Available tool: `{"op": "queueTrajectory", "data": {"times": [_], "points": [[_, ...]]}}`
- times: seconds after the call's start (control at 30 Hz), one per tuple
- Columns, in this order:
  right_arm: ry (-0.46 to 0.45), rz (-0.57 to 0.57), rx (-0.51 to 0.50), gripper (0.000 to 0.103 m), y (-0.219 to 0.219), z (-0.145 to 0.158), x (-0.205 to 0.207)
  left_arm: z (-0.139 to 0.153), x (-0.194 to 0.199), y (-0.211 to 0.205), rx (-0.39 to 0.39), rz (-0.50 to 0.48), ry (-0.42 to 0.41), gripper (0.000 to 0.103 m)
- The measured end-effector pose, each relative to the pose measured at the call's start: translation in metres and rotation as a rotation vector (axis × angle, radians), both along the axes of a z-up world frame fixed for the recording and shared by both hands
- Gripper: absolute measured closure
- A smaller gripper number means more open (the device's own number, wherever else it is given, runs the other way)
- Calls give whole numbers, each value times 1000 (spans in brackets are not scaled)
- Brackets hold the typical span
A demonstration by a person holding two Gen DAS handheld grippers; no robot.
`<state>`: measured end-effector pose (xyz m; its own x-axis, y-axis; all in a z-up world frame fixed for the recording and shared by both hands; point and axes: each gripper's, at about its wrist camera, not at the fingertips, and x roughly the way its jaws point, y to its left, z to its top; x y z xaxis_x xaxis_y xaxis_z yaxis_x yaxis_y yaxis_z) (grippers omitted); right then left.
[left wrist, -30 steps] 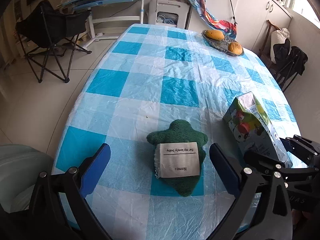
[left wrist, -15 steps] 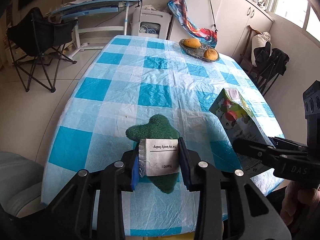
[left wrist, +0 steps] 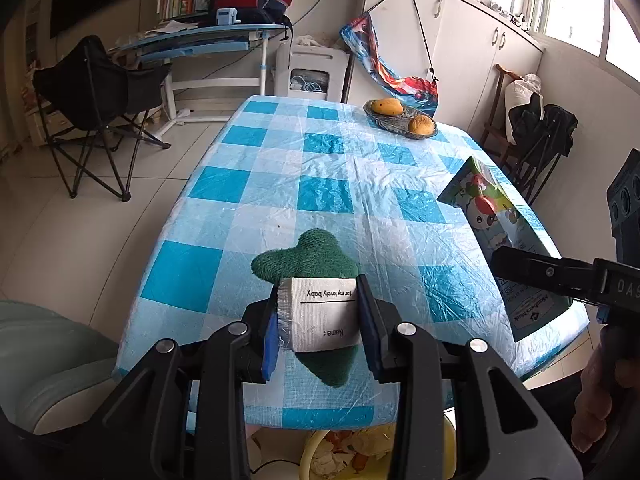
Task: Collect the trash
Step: 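Carry the plush toy and milk carton to the yellow bin and release them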
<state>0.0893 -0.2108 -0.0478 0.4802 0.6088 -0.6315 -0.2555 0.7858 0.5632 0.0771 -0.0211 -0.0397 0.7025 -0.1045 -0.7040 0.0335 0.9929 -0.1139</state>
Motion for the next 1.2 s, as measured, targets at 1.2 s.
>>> {"op": "queueTrajectory", "data": {"times": [1.2], "points": [[-77,47,12,46,0,5,-29,20,-32,-10,19,-16,-107,70]]}}
